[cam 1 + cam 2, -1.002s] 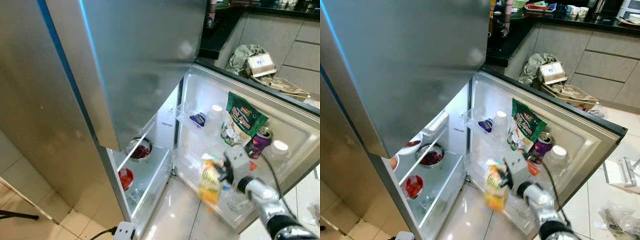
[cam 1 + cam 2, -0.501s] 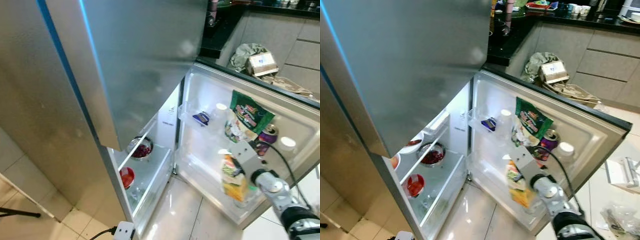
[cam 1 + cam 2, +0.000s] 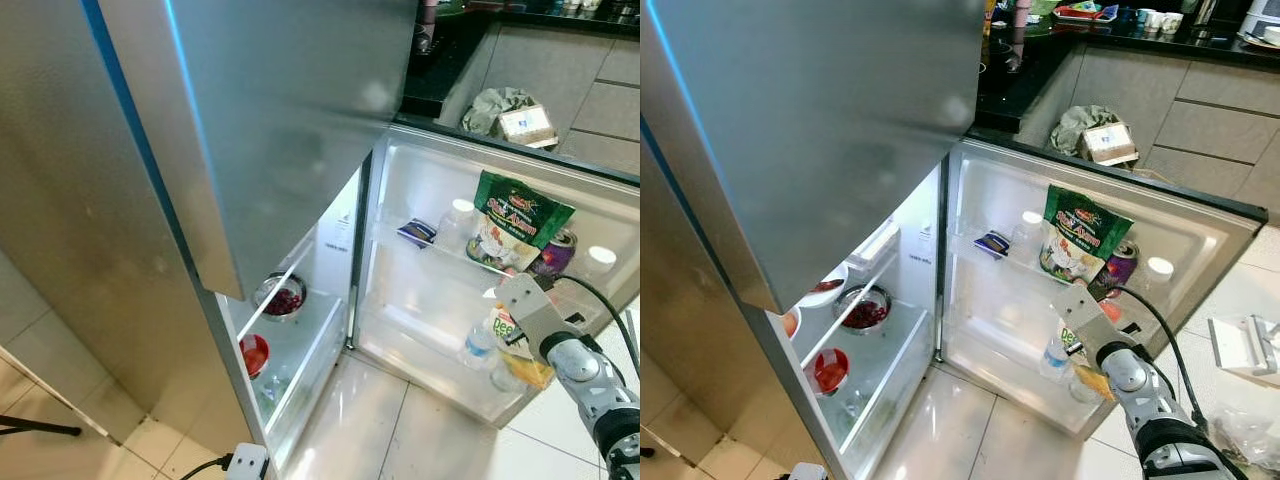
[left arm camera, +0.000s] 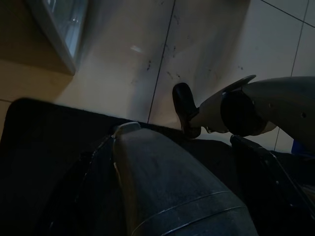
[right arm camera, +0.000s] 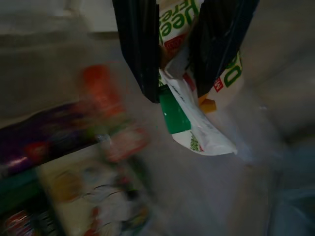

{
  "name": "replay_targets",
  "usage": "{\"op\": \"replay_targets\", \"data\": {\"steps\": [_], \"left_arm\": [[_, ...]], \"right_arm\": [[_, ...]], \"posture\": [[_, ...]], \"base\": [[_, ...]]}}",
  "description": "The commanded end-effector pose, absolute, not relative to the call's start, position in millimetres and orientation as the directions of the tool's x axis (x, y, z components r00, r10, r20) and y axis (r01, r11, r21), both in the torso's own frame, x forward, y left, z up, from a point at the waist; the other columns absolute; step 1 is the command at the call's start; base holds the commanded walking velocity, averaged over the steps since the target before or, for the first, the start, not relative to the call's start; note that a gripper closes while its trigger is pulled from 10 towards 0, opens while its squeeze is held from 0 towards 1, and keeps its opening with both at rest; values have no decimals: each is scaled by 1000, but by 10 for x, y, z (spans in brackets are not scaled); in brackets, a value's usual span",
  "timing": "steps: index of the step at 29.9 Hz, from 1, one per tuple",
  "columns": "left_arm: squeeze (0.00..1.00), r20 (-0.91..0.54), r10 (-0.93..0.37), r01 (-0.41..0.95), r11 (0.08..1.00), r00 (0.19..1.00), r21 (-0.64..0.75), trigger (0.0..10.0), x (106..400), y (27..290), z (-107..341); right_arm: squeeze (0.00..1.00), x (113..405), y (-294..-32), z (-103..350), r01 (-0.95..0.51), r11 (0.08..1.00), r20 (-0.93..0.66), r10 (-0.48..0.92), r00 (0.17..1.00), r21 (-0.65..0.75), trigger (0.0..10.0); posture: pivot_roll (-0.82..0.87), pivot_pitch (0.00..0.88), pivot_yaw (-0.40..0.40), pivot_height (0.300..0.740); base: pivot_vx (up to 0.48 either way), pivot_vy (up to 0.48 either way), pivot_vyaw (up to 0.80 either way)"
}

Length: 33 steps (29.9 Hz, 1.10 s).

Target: Restocking fridge

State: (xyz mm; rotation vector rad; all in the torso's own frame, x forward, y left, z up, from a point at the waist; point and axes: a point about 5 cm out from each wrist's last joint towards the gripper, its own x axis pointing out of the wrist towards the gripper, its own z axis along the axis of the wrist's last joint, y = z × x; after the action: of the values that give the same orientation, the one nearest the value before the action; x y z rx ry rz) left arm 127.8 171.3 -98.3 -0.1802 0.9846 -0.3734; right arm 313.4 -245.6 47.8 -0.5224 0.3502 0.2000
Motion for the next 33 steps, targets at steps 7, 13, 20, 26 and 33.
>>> {"op": "replay_targets", "data": {"steps": [7,13,20,26,33], "left_arm": [[0,-749,-396,269,917,531,-294,10000,1443,1659,-926],[0,-758,-384,260,922,527,-287,10000,1451,1655,-931],[0,-782,-367,230,930,504,-288,10000,1352,1650,-976],[0,-809,-333,167,943,484,-289,10000,1228,1705,-1021],[0,-831,-323,151,946,453,-286,10000,1120,1730,-1056]], "right_arm": [[0,2798,-2260,15,-354,910,-529,196,826,-216,10000],[0,2416,-2326,-345,-280,941,-670,83,738,-191,10000],[0,1787,-2457,-719,-263,938,-820,-38,571,-227,10000],[0,1366,-2500,-895,-224,951,-885,-93,456,-215,10000],[0,1168,-2440,-979,-228,955,-913,-88,399,-191,10000]], "posture": [[-11,0,-63,740],[-16,0,-58,740],[-10,0,-60,740],[-12,0,-62,740],[-19,0,-56,740]], "base": [[0,0,0],[0,0,0],[0,0,-571],[0,0,-267],[0,0,-229]]}}
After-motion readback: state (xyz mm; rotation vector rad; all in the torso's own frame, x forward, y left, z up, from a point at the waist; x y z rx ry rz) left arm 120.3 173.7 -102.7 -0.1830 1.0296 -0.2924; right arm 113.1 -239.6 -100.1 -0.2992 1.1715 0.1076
